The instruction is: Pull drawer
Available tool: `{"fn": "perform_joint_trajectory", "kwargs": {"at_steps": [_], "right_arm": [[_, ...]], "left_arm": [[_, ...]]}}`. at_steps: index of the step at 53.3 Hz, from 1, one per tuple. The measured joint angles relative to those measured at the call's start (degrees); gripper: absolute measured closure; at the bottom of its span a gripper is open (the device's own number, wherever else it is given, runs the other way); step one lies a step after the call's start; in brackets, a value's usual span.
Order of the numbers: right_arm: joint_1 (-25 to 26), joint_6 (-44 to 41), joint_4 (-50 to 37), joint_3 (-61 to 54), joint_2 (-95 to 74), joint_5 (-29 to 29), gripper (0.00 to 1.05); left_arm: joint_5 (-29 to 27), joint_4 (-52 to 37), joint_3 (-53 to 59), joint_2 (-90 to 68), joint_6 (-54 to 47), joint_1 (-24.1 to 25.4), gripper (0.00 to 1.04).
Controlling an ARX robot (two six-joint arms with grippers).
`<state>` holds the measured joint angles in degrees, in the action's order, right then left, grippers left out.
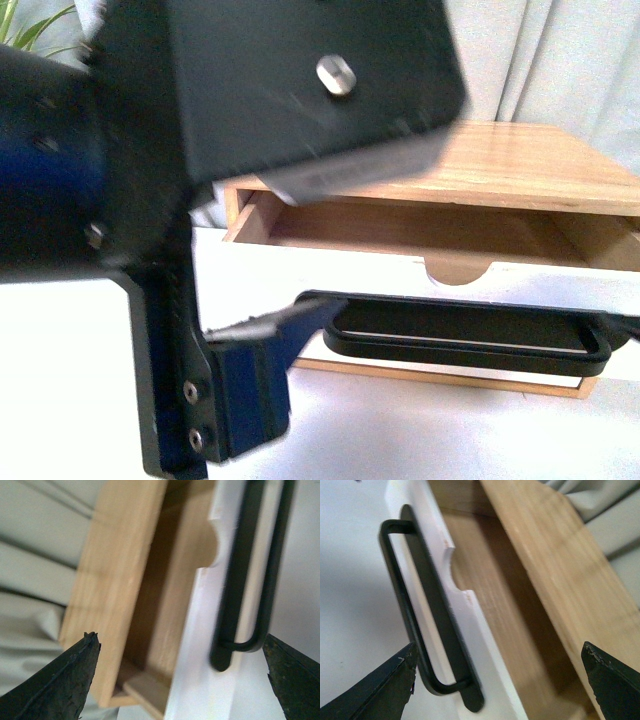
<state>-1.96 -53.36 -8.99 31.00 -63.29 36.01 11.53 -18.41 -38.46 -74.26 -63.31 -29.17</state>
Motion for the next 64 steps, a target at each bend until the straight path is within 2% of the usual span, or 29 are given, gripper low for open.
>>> {"fn": "perform_joint_trajectory", "kwargs": {"at_steps": [7, 17, 22, 26, 34, 39, 46, 48, 49, 51, 52, 54, 64], "right_arm": [[5.55, 6.21, -4.57, -4.61, 6.71, 0.39, 0.09], [15.72, 16.92, -6.51, -9.94, 16.55, 3.10, 0.09], [24.13, 26.01, -6.82, -13.25, 24.04, 5.40, 0.09], [30.10, 31.76, -5.88, -15.54, 30.32, 7.26, 0.09], [35.36, 37.24, -1.62, -18.88, 38.60, 9.35, 0.09], [36.17, 39.60, 1.84, -21.00, 43.63, 8.90, 0.09], [36.17, 40.22, 1.90, -21.03, 44.06, 8.85, 0.09], [36.06, 41.03, 2.12, -21.03, 44.41, 7.91, 0.10], [35.54, 41.94, 2.78, -21.14, 45.40, 5.75, 0.13], [33.20, 46.10, 4.48, -22.29, 48.44, -2.21, 0.23], [31.76, 48.09, 5.11, -22.95, 49.99, -6.08, 0.29], [28.98, 49.81, 5.81, -23.52, 52.24, -9.84, 0.37], [19.61, 52.15, 7.65, -25.75, 56.43, -19.39, 0.73]], "left_arm": [[-0.81, -3.87, 5.22, 7.19, 7.80, 2.97, 0.06], [0.63, -1.88, 12.61, 20.76, 23.10, 8.55, 0.06], [2.60, 2.40, 17.31, 32.06, 33.14, 14.73, 0.06], [3.82, 7.69, 19.69, 42.21, 42.07, 21.57, 0.06], [3.61, 15.34, 22.75, 53.88, 51.34, 29.66, 0.06], [4.98, 19.63, 24.94, 58.25, 59.41, 36.41, 0.06], [4.59, 19.56, 25.05, 58.64, 62.36, 36.74, 0.07], [-4.61, 20.26, 26.01, 61.53, 62.51, 33.14, 0.17], [-6.75, 20.55, 26.60, 62.77, 62.55, 31.93, 0.20], [-10.10, 20.65, 28.06, 65.72, 62.58, 29.81, 0.31], [-10.69, 20.61, 28.46, 66.38, 62.58, 29.53, 0.37], [-11.54, 20.46, 29.22, 67.04, 62.64, 29.42, 0.46], [-11.47, 19.85, 32.06, 68.78, 62.77, 29.35, 0.82]]}}
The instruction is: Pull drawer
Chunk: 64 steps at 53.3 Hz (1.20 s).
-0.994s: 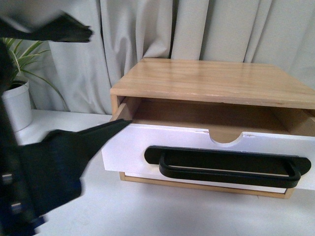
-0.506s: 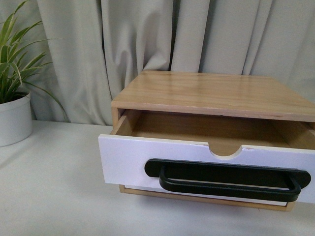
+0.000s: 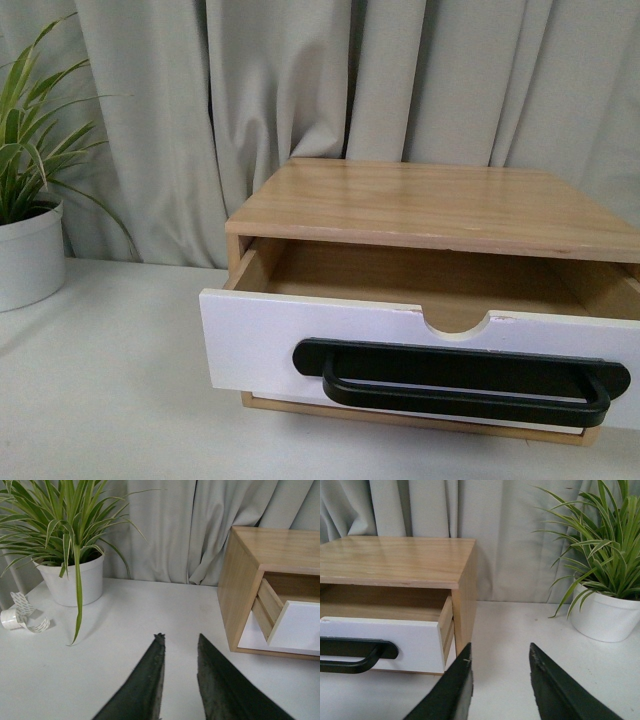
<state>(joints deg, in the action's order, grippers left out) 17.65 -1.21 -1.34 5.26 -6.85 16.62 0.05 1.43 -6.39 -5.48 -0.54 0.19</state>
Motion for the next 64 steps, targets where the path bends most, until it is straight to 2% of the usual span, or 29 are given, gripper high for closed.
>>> {"fn": "perform_joint_trajectory", "kwargs": {"at_steps": [4, 7, 12, 16, 20, 46, 64], "right_arm": [[-3.96, 0.20, 0.50, -0.72, 1.55, -3.61, 0.93], [-5.77, 0.22, 0.70, -1.05, 2.21, -5.27, 1.03], [-7.93, 0.31, 0.94, -1.60, 2.97, -7.28, 1.04], [-13.31, 0.44, 1.51, -2.08, 3.82, -14.64, 1.04], [-17.00, 0.46, 1.57, -2.49, 4.37, -15.80, 1.04], [-17.42, 0.50, 1.51, -4.85, 6.62, -16.39, 1.03], [-17.42, 0.50, 1.51, -4.85, 6.62, -16.39, 0.48]], "left_arm": [[0.00, -0.37, 1.09, 0.85, 0.04, 0.00, 1.01], [-0.02, -0.44, 1.62, 1.25, 0.37, 0.00, 1.01], [-0.02, -0.59, 2.25, 1.77, 0.39, 0.00, 1.01], [0.02, -0.70, 2.71, 2.19, 0.39, 0.00, 1.01], [0.00, -0.72, 3.28, 2.62, 0.42, 0.00, 1.01], [0.00, -1.09, 5.92, 5.35, 0.44, -0.04, 1.00], [-0.02, -1.09, 5.92, 5.35, 0.59, -0.04, 0.42]]}}
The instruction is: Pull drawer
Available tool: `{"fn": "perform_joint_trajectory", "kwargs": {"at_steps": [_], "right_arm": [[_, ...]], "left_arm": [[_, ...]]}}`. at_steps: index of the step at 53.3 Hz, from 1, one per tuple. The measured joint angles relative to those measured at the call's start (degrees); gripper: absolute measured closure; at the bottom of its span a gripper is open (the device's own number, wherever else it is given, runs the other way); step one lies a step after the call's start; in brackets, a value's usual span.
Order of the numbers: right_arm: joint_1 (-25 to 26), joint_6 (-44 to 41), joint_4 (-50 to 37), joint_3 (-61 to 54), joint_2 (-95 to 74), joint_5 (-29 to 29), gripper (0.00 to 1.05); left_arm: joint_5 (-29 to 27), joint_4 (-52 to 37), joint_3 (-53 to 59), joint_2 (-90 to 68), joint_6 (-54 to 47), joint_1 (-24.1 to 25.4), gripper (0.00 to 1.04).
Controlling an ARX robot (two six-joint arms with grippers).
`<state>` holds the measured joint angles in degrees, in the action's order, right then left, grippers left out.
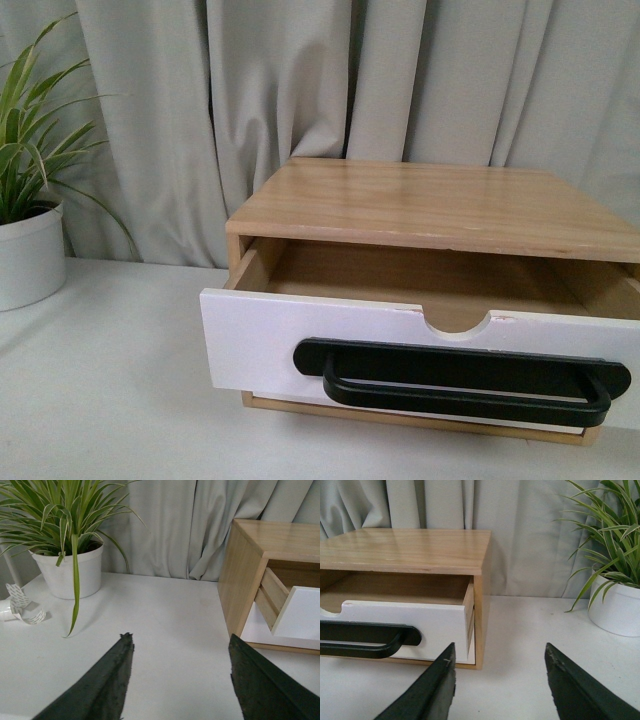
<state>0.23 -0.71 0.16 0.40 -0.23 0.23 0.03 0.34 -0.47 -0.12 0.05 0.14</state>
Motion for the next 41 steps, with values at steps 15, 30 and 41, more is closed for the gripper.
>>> {"fn": "perform_joint_trajectory", "kwargs": {"at_steps": [15, 30, 41], "right_arm": [[0.00, 0.09, 0.00, 0.00, 0.00, 0.00, 0.10], [0.00, 0.09, 0.00, 0.00, 0.00, -0.02, 0.09], [0.00, 0.11, 0.00, 0.00, 0.00, -0.02, 0.09]], "left_arm": [[0.00, 0.00, 0.00, 0.00, 0.00, 0.00, 0.07], [0.00, 0.00, 0.00, 0.00, 0.00, 0.00, 0.06], [0.00, 0.00, 0.00, 0.00, 0.00, 0.00, 0.06]]}}
